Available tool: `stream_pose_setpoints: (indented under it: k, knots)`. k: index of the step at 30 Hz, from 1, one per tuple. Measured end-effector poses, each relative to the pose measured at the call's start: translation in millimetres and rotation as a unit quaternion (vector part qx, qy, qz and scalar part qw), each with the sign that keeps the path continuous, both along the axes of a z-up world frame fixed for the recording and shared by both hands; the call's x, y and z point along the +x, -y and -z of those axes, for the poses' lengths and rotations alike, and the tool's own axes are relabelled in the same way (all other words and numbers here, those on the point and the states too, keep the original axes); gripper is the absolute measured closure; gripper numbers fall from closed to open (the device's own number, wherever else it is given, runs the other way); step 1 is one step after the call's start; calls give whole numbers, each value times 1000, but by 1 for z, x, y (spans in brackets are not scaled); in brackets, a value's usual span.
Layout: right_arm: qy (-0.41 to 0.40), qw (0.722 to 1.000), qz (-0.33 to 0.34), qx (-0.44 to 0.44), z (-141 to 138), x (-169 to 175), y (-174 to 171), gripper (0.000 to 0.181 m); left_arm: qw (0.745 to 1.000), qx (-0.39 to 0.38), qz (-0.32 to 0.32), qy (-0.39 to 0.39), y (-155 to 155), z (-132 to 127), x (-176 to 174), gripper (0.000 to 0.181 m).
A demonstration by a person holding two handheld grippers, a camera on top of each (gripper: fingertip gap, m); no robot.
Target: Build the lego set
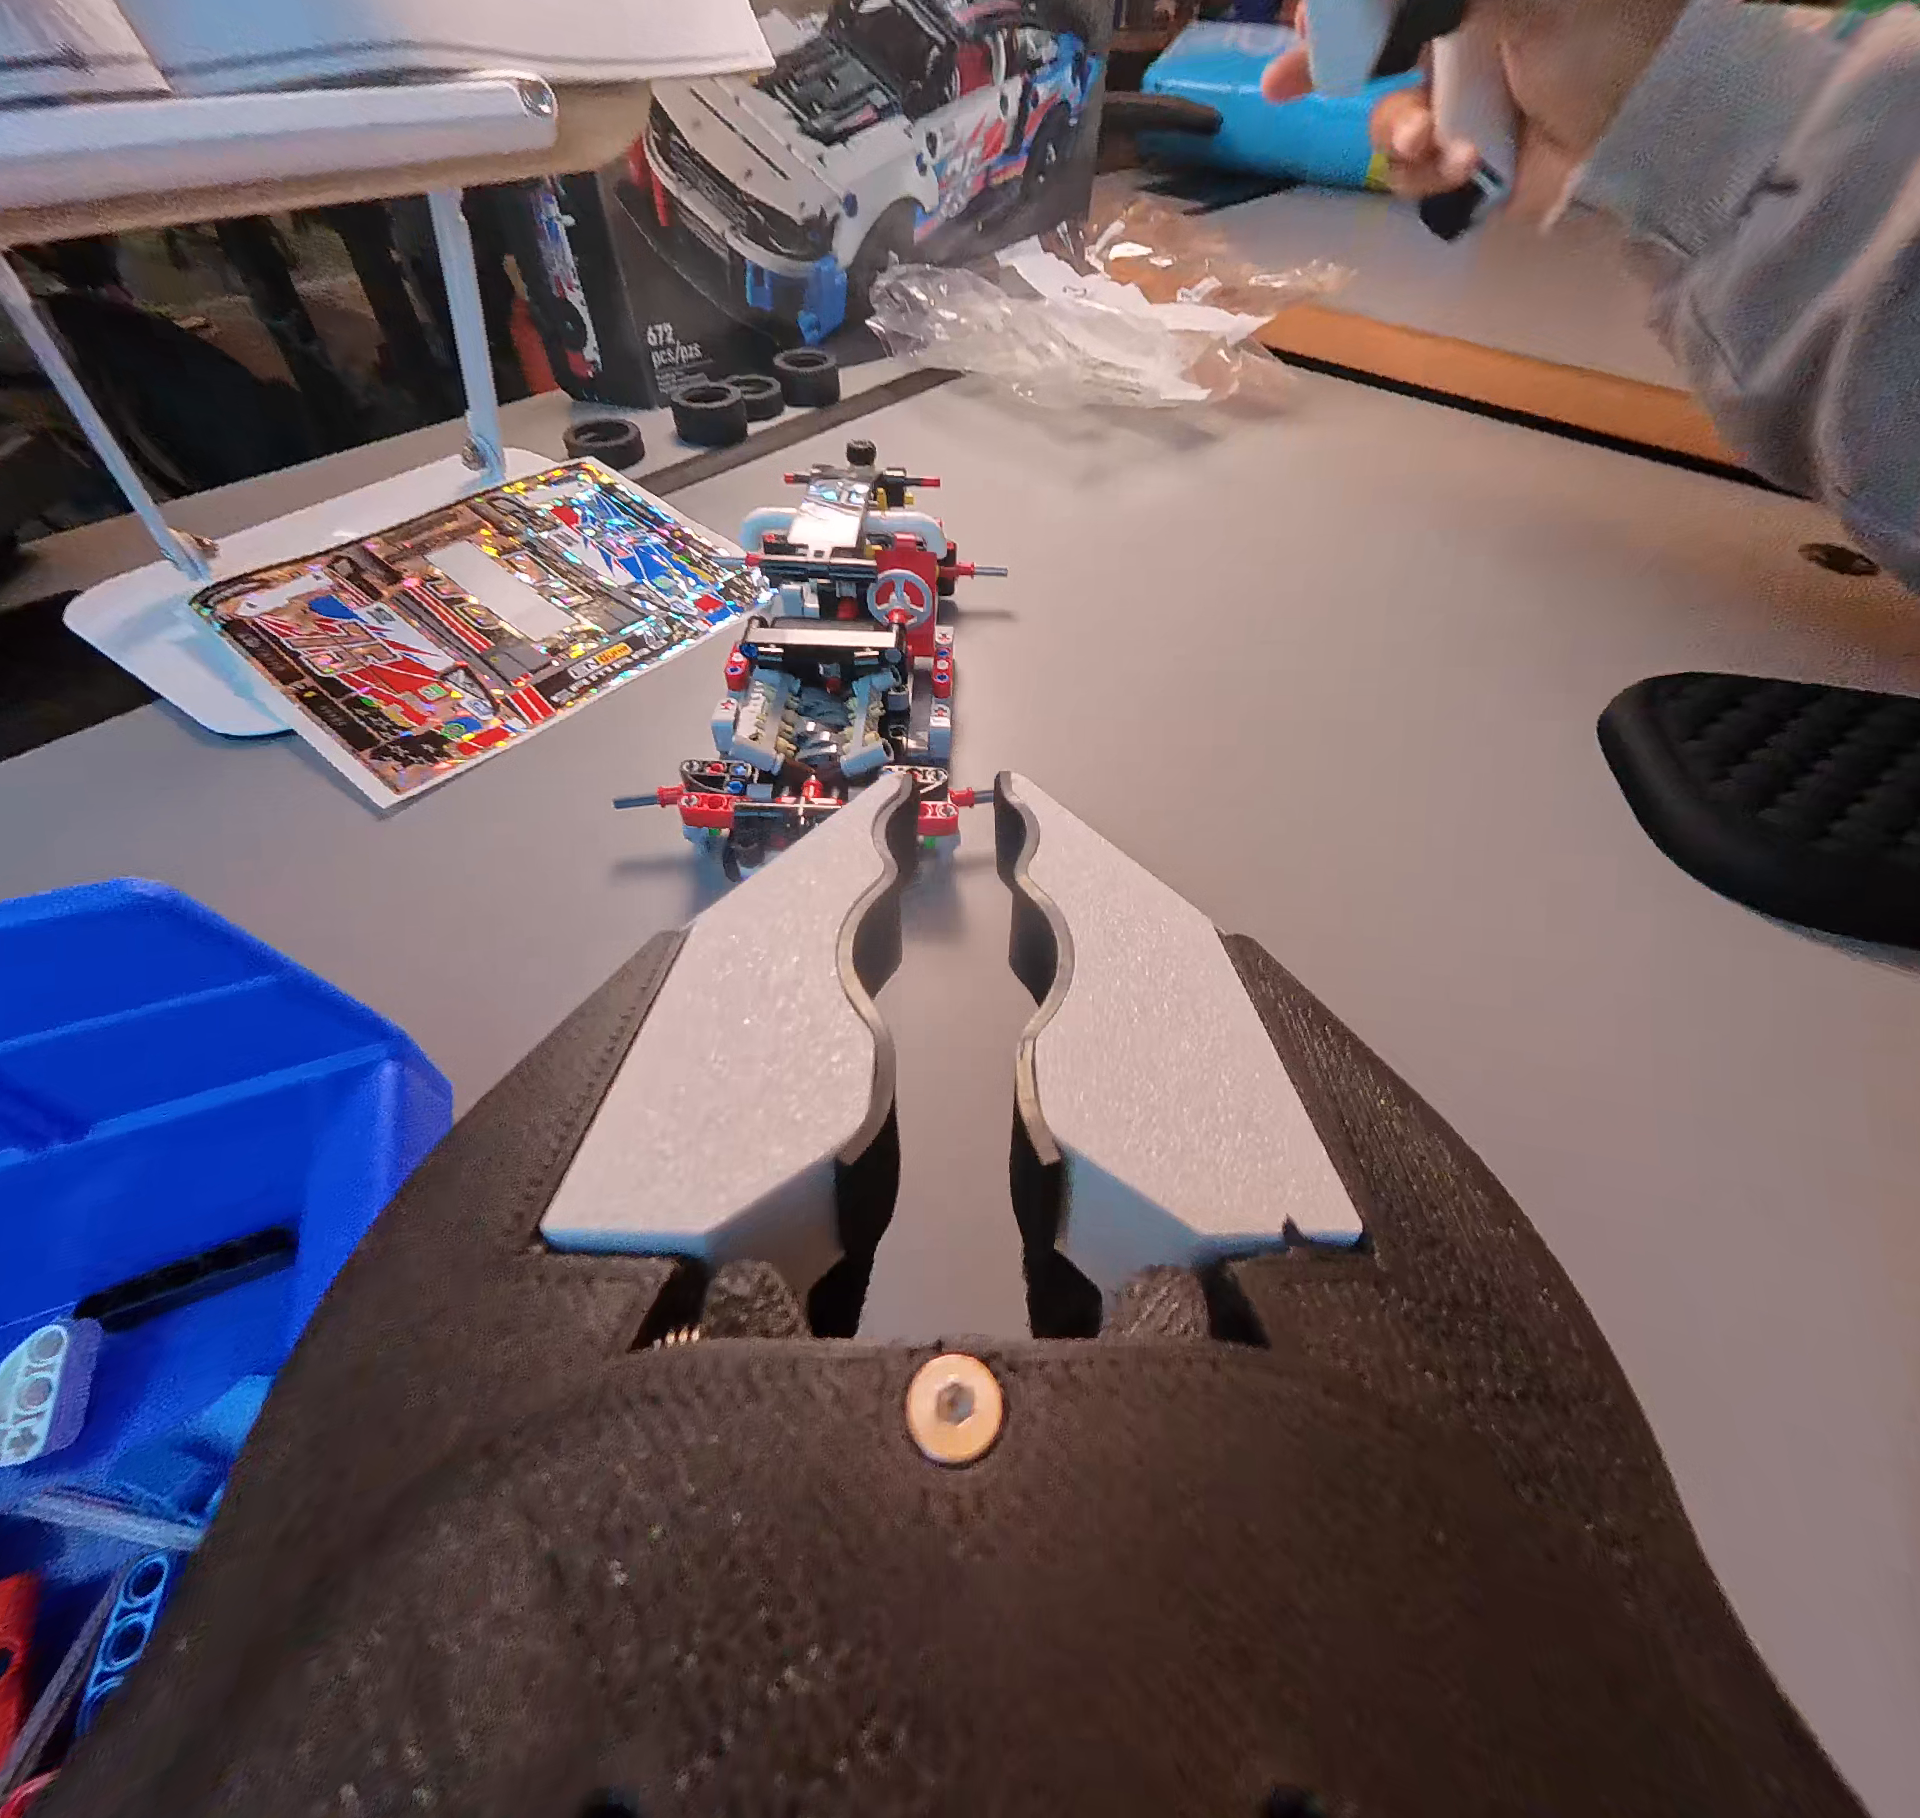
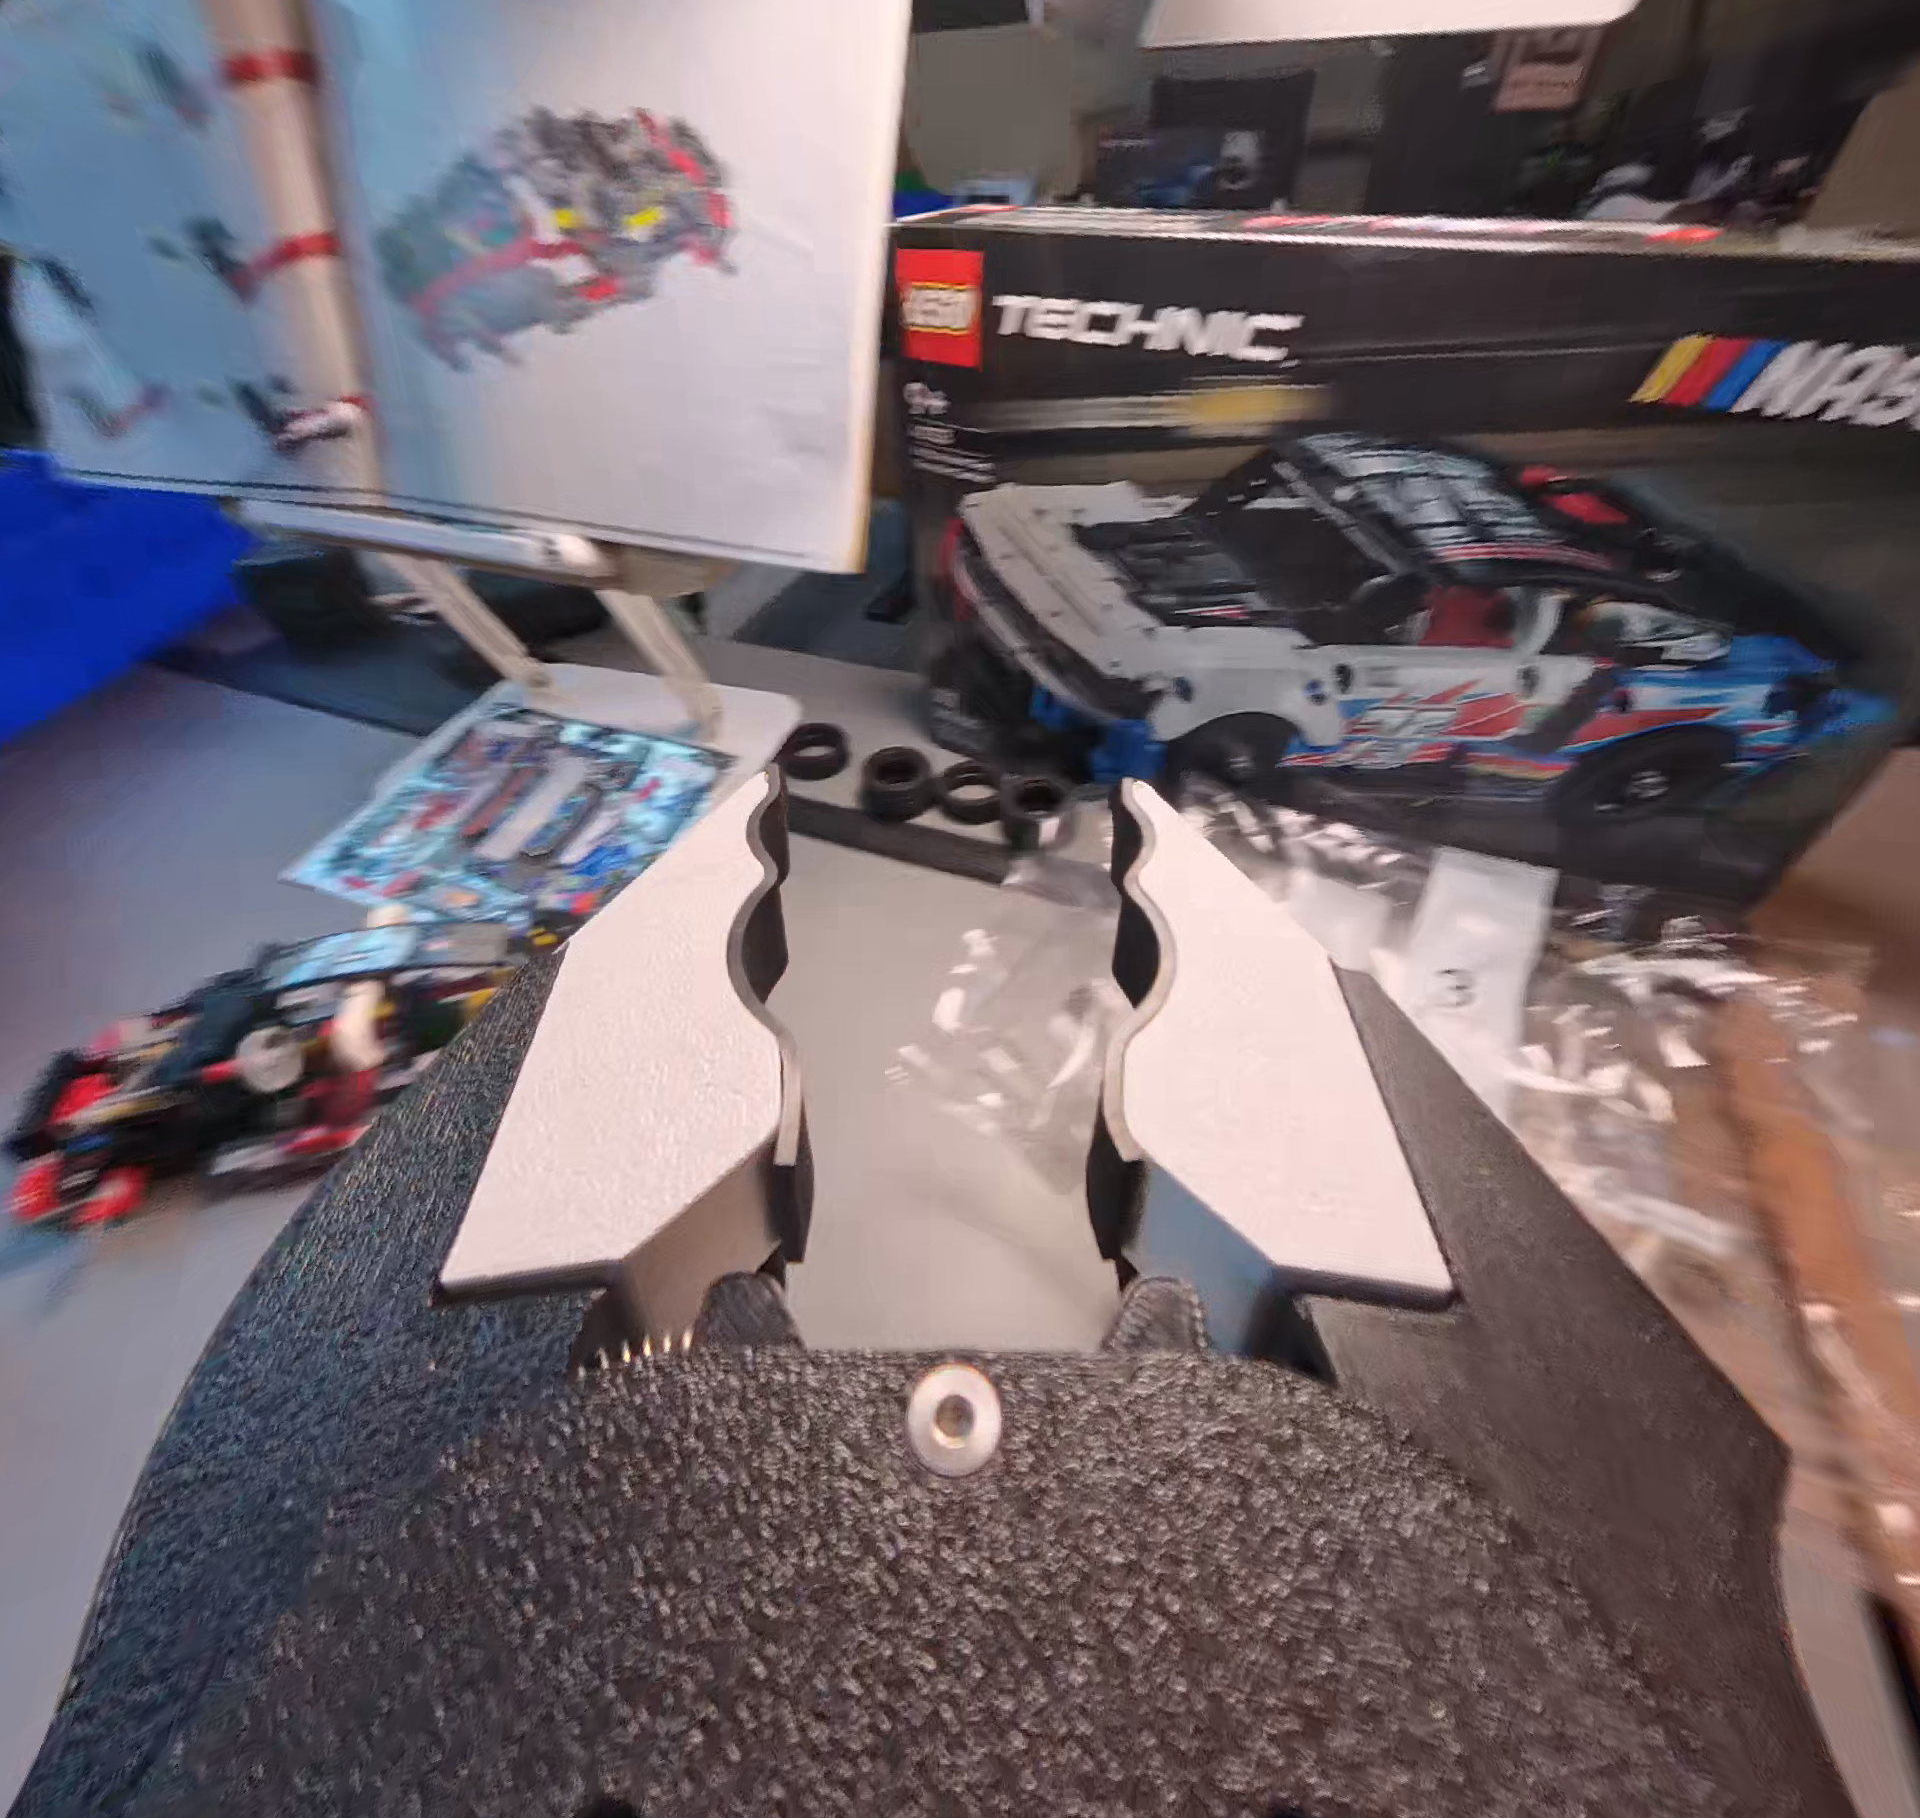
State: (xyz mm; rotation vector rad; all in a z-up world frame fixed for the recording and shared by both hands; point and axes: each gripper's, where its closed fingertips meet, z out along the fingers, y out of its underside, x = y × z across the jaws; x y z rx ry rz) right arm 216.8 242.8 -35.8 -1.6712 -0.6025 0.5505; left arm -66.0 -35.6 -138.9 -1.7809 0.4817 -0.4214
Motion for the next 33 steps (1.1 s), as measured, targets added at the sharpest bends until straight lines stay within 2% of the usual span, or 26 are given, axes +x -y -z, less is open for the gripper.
stream_pose_setpoints:
  k: [2, 3, 4, 6, 7, 11, 14, 16, 18, 22, 25, 29, 30, 32, 33]
  knots:
    - [-37, 997, -62, -28, 9, -30, 61, 115, 1000, 15, -8, 4, 1, -7, -5, 168]
    - [-40, 995, -87, -37, 16, -44, 89, 118, 1000, 20, -15, -3, 1, -9, -8, 168]
    - [-40, 993, -104, -36, 22, -55, 113, 131, 999, 23, -23, -11, 1, -11, -12, 167]
    - [-44, 990, -132, -12, 32, -75, 152, 180, 999, 27, -31, -17, 3, -16, -18, 166]
    - [-47, 989, -139, -2, 37, -84, 165, 181, 999, 31, -37, -17, 5, -22, -22, 165]
    - [-19, 986, -153, 65, 65, -113, 185, 181, 994, 51, -77, -55, 24, -65, -53, 159]
    - [-17, 981, -173, 83, 76, -127, 193, 173, 984, 27, -121, -124, 42, -103, -111, 153]
    - [-25, 979, -188, 73, 81, -132, 198, 171, 978, -34, -132, -156, 51, -109, -155, 149]
    - [-20, 978, -201, 58, 91, -136, 203, 171, 964, -124, -128, -196, 53, -90, -202, 151]
    - [2, 977, -198, 82, 92, -132, 204, 173, 909, -313, -103, -254, 51, -19, -271, 150]
    - [10, 978, -187, 88, 92, -127, 201, 174, 856, -393, -57, -331, 50, 25, -294, 141]
    - [18, 981, -173, 91, 94, -120, 197, 176, 797, -466, -5, -383, 53, 66, -308, 118]
    - [19, 981, -170, 90, 95, -118, 195, 177, 781, -479, -2, -401, 55, 74, -315, 117]
    - [17, 982, -165, 88, 94, -116, 193, 178, 765, -487, 4, -421, 56, 86, -322, 120]
    - [16, 983, -163, 85, 95, -116, 192, 178, 765, -489, 9, -418, 56, 88, -321, 125]
